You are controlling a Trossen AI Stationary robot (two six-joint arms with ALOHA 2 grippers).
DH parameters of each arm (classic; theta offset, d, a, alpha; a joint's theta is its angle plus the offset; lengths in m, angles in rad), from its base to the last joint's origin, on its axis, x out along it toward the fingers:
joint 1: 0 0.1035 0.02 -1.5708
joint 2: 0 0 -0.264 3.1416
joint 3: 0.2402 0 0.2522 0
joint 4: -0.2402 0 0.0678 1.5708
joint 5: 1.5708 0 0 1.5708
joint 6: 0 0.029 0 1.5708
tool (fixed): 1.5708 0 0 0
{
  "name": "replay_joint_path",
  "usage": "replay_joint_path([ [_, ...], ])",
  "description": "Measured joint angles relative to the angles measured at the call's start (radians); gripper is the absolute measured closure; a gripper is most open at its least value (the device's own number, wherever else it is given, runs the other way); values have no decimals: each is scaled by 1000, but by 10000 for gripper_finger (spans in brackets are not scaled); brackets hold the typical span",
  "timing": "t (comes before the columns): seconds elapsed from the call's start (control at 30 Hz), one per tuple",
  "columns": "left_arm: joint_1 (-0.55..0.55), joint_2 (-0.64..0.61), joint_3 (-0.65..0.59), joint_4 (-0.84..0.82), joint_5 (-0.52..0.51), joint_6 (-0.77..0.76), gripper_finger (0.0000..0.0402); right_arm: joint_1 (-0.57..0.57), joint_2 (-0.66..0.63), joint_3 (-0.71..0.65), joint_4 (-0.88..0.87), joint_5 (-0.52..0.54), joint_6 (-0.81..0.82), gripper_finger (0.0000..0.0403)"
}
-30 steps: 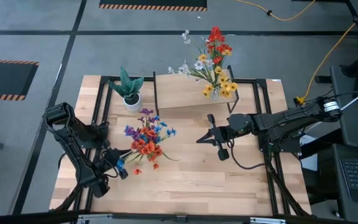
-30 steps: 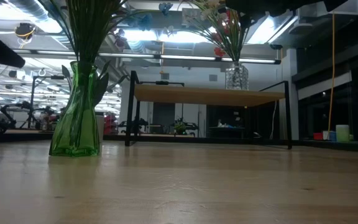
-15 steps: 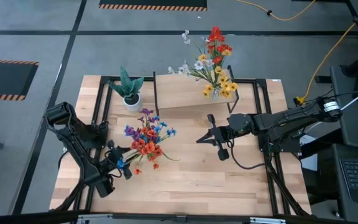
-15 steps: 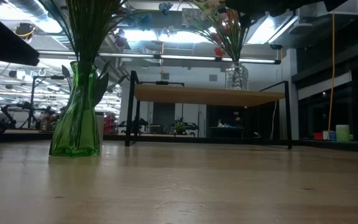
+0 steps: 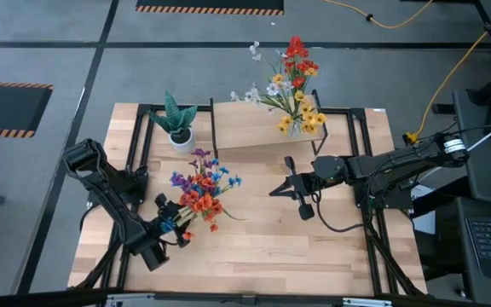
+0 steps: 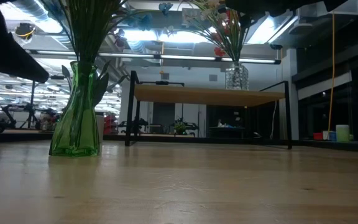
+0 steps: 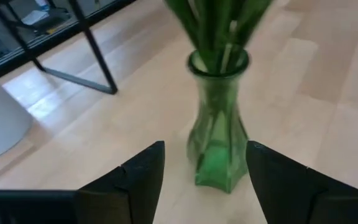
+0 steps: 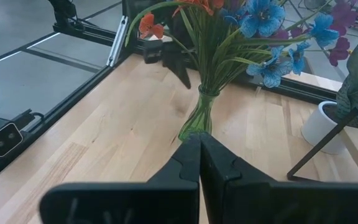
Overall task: Pick and place flowers into a vace then onto a shelf
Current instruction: Put the green transparent vase on the shelf
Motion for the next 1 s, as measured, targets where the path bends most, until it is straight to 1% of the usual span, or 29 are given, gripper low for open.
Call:
replay_joint_path([
  [0.2,27,0,0,81,-16,95,186,0,0,0,0,0,-9,401],
  [0.5,73,0,0,110,-76,116,187,0,0,0,-1,0,-19,401],
  [0.67,95,0,0,140,-76,147,187,0,0,0,-1,0,-22,401],
  [0.83,118,2,0,213,-72,199,187,0,0,0,-1,0,-22,401],
  [1.0,143,37,0,240,-94,222,187,0,0,0,-1,0,-22,401],
])
